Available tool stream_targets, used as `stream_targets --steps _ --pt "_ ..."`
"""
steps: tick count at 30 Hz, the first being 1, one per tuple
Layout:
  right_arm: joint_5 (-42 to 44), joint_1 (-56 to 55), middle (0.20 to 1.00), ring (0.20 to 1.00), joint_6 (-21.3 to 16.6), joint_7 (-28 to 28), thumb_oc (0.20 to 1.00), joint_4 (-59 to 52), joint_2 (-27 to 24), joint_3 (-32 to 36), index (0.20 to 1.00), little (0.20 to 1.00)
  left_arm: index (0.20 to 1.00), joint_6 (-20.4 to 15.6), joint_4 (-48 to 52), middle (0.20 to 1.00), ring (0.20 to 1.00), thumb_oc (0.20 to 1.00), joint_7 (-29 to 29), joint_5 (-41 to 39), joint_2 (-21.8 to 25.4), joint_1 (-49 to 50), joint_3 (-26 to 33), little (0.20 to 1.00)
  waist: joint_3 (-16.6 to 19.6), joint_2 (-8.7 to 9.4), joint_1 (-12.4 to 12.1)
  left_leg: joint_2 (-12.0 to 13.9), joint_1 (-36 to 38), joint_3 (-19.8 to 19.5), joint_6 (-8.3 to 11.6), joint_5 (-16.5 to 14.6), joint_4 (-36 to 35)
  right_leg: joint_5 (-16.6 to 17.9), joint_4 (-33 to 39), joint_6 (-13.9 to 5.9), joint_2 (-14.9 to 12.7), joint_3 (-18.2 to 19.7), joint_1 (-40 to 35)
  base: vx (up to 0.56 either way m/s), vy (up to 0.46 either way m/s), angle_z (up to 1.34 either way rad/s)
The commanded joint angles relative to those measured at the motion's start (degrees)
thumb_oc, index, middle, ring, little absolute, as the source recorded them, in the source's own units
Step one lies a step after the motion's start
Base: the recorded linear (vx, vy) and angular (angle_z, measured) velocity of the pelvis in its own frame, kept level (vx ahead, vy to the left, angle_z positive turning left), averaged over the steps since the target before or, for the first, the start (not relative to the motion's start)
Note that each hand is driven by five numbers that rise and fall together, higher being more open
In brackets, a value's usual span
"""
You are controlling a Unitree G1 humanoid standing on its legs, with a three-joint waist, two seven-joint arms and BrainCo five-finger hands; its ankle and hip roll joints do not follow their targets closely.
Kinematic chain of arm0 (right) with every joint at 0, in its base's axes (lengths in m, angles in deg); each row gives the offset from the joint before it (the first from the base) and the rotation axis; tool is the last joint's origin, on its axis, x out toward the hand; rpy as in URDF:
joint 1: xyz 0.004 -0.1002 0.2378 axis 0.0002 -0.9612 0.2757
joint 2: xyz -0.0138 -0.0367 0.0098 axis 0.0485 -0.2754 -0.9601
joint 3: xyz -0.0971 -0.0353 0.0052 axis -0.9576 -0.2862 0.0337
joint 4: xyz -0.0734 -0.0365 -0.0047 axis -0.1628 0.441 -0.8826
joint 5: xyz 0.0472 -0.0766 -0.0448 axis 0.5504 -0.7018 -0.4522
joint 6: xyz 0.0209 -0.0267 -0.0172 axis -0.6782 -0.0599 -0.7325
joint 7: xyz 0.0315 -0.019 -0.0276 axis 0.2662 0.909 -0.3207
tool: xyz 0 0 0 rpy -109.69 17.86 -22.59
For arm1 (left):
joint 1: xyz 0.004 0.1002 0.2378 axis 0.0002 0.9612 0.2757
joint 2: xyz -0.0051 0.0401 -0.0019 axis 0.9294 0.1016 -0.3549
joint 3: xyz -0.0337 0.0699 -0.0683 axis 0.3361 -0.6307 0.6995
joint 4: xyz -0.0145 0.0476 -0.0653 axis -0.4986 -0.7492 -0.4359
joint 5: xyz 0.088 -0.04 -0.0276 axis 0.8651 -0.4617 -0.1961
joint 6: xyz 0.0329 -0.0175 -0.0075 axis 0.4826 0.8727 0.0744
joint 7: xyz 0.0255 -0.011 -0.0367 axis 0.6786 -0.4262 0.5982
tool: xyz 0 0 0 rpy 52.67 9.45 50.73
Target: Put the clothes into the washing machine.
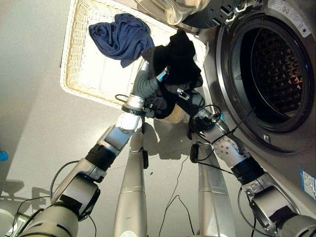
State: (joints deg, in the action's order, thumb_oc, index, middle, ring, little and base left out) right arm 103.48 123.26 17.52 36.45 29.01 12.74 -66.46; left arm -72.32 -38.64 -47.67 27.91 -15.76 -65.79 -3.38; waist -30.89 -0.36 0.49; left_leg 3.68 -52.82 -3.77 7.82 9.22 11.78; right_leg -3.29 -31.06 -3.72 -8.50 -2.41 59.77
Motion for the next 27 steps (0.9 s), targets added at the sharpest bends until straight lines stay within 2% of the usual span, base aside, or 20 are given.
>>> stream_targets --steps 1,6,10,11,12,13,16,19,20,21,23,26,27 --pt "1.6 1.4 0.2 0.2 -1.9 2.5 0.2 -9.7 3.5 -2.1 0.2 0.2 0.2 -3.2 5.5 0.2 0.2 0.2 2.6 5.4 -1.8 -3.0 -2.2 0.2 1.1 0.99 -0.6 -4.3 -2.6 -1.4 -4.61 -3.5 7.2 11.7 10.1 -3.37 0.1 -4.1 -1.7 0.0 0.0 0.0" --pt "1.5 1.3 0.2 0.2 -2.1 2.0 0.2 -9.8 4.0 -2.4 0.2 0.2 0.2 -3.7 5.7 0.2 0.2 0.2 6.0 7.8 -2.4 -3.1 -2.7 0.2 1.1 0.88 -0.5 -4.3 -2.8 -1.2 -4.61 -3.4 7.4 11.7 9.9 -3.39 0.1 -4.0 -1.5 0.0 0.0 0.0" --pt "1.9 1.6 0.2 0.2 -2.4 1.7 0.2 -9.5 4.4 -2.6 0.2 0.2 0.219 -3.6 5.8 0.219 0.219 0.219 13.0 11.1 -3.2 -3.3 -2.3 0.219 1.1 0.86 -0.5 -4.4 -2.8 -1.1 -4.61 -3.3 7.2 11.7 10.0 -3.36 0.2 -4.0 -1.5 0.0 0.0 0.0" --pt "2.0 1.6 0.2 0.2 -2.3 1.6 0.2 -9.6 4.5 -2.6 0.2 0.2 0.376 -3.5 5.8 0.376 0.376 0.376 14.7 12.0 -3.5 -3.2 -2.1 0.376 1.1 0.86 -0.6 -4.4 -2.8 -1.1 -4.61 -3.3 7.2 11.7 10.0 -3.36 0.1 -4.0 -1.5 0.0 0.0 0.0" --pt "2.0 1.6 0.2 0.2 -2.3 1.6 0.2 -9.6 4.5 -2.6 0.2 0.2 0.376 -3.5 5.8 0.376 0.376 0.376 14.7 12.0 -3.5 -3.2 -2.1 0.376 1.1 0.85 -0.6 -4.4 -2.8 -1.1 -4.61 -3.3 7.2 11.7 10.0 -3.36 0.1 -4.0 -1.5 0.0 0.0 0.0" --pt "2.5 1.6 0.2 0.2 -2.4 1.6 0.2 -9.7 4.9 -2.5 0.2 0.2 1.0 -2.6 5.7 1.0 1.0 1.0 20.6 14.6 -4.1 -2.9 -1.3 1.0 1.1 0.92 -0.7 -4.5 -2.8 -1.3 -4.64 -3.3 7.2 11.6 9.9 -3.36 0.2 -4.0 -1.5 0.0 0.0 0.0" --pt "2.3 1.9 0.2 0.2 -2.7 1.5 0.2 -9.2 5.6 -2.3 0.2 0.2 1.0 -1.9 5.2 1.0 1.0 1.0 24.6 16.7 -4.7 -2.8 -0.5 1.0 1.1 0.99 -0.9 -4.6 -2.9 -1.4 -4.62 -3.4 7.4 11.6 9.7 -3.39 0.1 -4.2 -1.4 0.0 -0.023 0.01" --pt "3.6 2.0 0.2 0.2 -2.4 1.2 0.2 -9.4 6.3 -2.0 0.2 0.2 1.0 0.7 4.8 1.0 1.0 1.0 32.5 20.5 -5.0 -2.2 0.7 1.0 1.1 1.09 -1.1 -4.7 -2.7 -1.5 -4.59 -3.3 7.2 11.7 9.9 -3.42 0.0 -4.5 -1.6 0.0 -0.01 0.01" --pt "3.6 2.0 0.2 0.2 -2.4 1.2 0.2 -9.4 6.3 -2.0 0.2 0.2 1.0 0.7 4.8 1.0 1.0 1.0 32.5 20.5 -5.0 -2.2 0.7 1.0 1.1 1.09 -1.1 -4.7 -2.7 -1.5 -4.59 -3.3 7.2 11.7 9.9 -3.42 0.0 -4.5 -1.6 0.0 0.0 0.0" --pt "4.6 2.2 0.2 0.2 -2.2 1.2 0.2 -9.2 6.4 -1.9 0.2 0.2 1.0 2.1 4.3 1.0 1.0 1.0 36.6 22.8 -5.1 -2.3 1.4 1.0 1.1 1.09 -1.2 -4.7 -2.9 -1.5 -4.53 -3.2 7.2 11.7 9.9 -3.42 -0.1 -4.6 -1.5 0.0 0.0 0.0" --pt "5.5 2.3 0.2 0.2 -2.1 1.2 0.2 -9.1 6.5 -1.7 0.2 0.2 1.0 3.8 3.7 1.0 1.0 1.0 41.1 25.6 -5.0 -2.3 2.2 1.0 1.1 1.04 -1.3 -4.7 -2.9 -1.6 -4.45 -3.2 7.2 11.8 9.8 -3.45 -0.1 -4.6 -1.5 0.0 0.0 0.0" --pt "6.4 2.3 0.2 0.2 -2.0 1.4 0.2 -9.1 6.8 -1.7 0.2 0.2 1.0 6.4 3.3 1.0 1.0 1.0 45.3 28.5 -4.9 -2.4 3.0 1.0 1.1 0.97 -1.4 -4.7 -3.0 -1.6 -4.34 -3.1 7.1 11.7 9.7 -3.47 -0.2 -4.6 -1.3 0.0 0.0 0.0" --pt "6.8 2.5 0.2 0.2 -1.8 1.2 0.2 -9.0 6.9 -1.6 0.2 0.2 1.0 8.3 2.8 1.0 1.0 1.0 47.6 30.2 -4.6 -2.7 3.5 1.0 1.1 0.92 -1.5 -4.7 -2.9 -1.6 -4.26 -3.0 7.1 11.7 9.7 -3.51 -0.2 -4.7 -1.4 0.0 0.0 0.0"
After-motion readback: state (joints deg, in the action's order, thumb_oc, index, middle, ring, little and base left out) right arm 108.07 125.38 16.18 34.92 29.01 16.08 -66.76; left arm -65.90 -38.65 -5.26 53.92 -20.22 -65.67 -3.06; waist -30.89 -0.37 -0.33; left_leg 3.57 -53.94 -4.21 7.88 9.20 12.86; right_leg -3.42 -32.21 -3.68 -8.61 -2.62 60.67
